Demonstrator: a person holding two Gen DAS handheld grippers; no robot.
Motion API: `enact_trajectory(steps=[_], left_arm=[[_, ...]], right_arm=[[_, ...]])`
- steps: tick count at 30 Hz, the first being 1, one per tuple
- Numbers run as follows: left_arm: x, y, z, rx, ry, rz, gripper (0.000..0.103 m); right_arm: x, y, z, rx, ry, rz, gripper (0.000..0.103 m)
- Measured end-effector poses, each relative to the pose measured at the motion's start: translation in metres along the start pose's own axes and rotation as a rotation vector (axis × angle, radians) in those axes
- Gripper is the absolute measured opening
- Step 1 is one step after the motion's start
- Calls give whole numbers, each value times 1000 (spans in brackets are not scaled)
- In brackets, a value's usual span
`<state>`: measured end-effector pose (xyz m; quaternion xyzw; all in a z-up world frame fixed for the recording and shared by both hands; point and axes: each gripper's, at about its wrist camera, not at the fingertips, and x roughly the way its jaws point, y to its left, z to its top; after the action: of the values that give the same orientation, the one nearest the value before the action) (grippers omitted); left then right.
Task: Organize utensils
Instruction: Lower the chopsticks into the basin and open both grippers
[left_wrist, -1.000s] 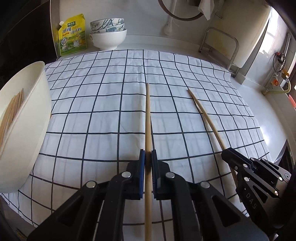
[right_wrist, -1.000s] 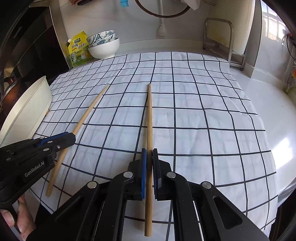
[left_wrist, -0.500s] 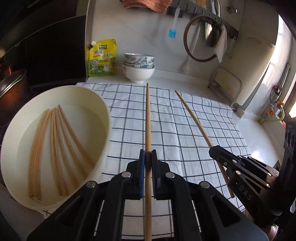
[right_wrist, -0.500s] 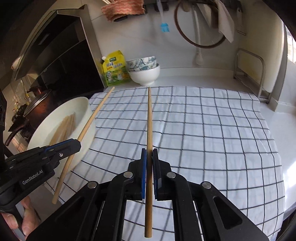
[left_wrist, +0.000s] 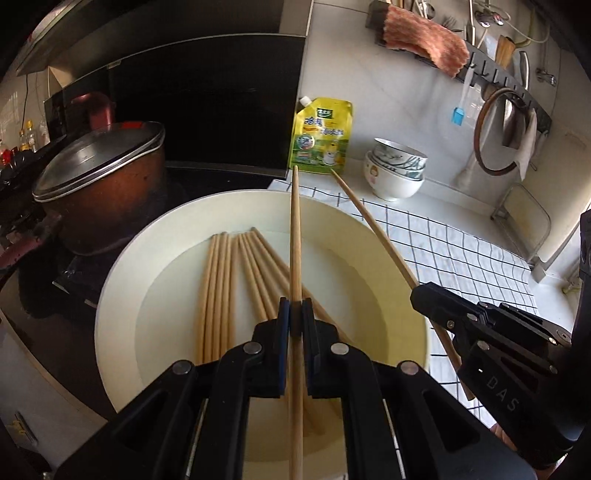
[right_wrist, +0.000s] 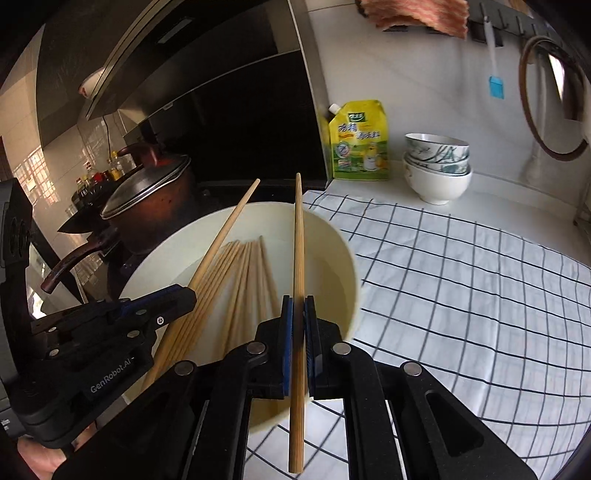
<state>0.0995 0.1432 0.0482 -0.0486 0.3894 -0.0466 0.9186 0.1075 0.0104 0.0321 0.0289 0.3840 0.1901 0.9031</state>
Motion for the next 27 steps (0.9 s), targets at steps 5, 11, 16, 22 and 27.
enact_trajectory(steps=[5, 11, 16, 22, 27], left_arm=[[22, 26, 1, -23, 36, 34, 8], [39, 41, -1, -31, 78, 48, 8], [44, 48, -6, -55, 103, 49, 19], [31, 51, -11, -61, 69, 78, 52], [20, 53, -16, -70, 51, 104, 56]], right_arm=[[35, 16, 0, -7, 79, 0, 6], [61, 25, -4, -15, 146, -3, 6], [62, 24, -6, -17, 151, -3, 6], [48, 22, -9, -19, 113, -24, 7], [33, 22, -14, -22, 87, -41, 13]])
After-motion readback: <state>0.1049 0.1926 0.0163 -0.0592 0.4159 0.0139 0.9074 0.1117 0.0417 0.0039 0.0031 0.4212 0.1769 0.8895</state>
